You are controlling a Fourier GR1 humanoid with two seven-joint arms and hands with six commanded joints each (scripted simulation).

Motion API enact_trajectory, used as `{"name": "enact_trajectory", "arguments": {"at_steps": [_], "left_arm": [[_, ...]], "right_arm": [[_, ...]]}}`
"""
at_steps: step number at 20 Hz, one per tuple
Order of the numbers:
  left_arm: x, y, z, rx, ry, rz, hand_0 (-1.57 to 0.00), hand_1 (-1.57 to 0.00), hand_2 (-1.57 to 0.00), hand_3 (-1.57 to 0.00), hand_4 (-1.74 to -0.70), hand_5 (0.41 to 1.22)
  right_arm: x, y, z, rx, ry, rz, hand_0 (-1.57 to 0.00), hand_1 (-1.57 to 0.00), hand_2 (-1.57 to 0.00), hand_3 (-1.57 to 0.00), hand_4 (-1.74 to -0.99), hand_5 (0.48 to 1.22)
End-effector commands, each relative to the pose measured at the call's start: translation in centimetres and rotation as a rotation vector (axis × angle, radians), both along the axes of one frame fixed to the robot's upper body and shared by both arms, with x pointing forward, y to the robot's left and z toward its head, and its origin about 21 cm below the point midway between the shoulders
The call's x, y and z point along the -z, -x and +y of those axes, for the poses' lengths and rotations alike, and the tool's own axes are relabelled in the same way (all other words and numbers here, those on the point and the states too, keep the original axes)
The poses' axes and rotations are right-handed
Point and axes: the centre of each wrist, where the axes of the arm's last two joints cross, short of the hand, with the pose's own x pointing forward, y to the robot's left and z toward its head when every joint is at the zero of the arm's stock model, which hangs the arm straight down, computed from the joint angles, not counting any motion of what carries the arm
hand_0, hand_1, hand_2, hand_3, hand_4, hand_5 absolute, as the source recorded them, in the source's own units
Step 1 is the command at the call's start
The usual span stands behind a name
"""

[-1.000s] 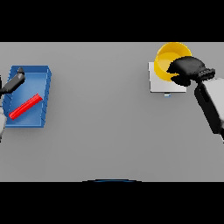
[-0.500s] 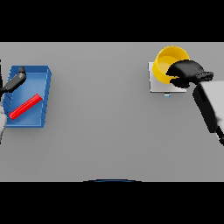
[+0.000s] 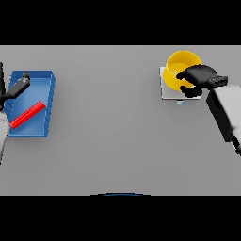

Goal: Pick up the red beaker and tilt it to pour out 1 green nut into yellow bowl. Pick up the yellow bowl and place it on the metallic measuring scale.

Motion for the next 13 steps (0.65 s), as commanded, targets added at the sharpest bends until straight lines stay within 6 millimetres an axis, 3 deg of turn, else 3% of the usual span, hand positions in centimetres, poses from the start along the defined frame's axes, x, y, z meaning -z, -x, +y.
{"name": "enact_trajectory", "arguments": {"at_steps": [1, 6, 13], "left_arm": [[-0.45, -0.10, -0.15, -0.001, 0.002, -0.004, 0.00, 0.00, 0.00, 0.00, -0.72, 0.662], [-0.17, 0.02, 0.24, -0.002, -0.006, -0.004, 0.00, 0.00, 0.00, 0.00, -0.73, 0.664], [-0.77, -0.41, -0.05, -0.003, -0.008, -0.002, 0.00, 0.00, 0.00, 0.00, -0.73, 0.665]], "right_arm": [[-0.04, -0.01, 0.10, -0.015, 0.001, 0.001, -0.32, -0.29, -0.38, -0.51, -1.560, 0.909], [0.35, 0.09, -0.16, -0.037, -0.024, -0.007, -0.11, -0.09, -0.12, -0.33, -1.537, 0.822], [0.30, -0.10, -0.40, 0.031, -0.011, 0.022, -0.02, -0.02, -0.03, -0.15, -1.478, 0.738]]}}
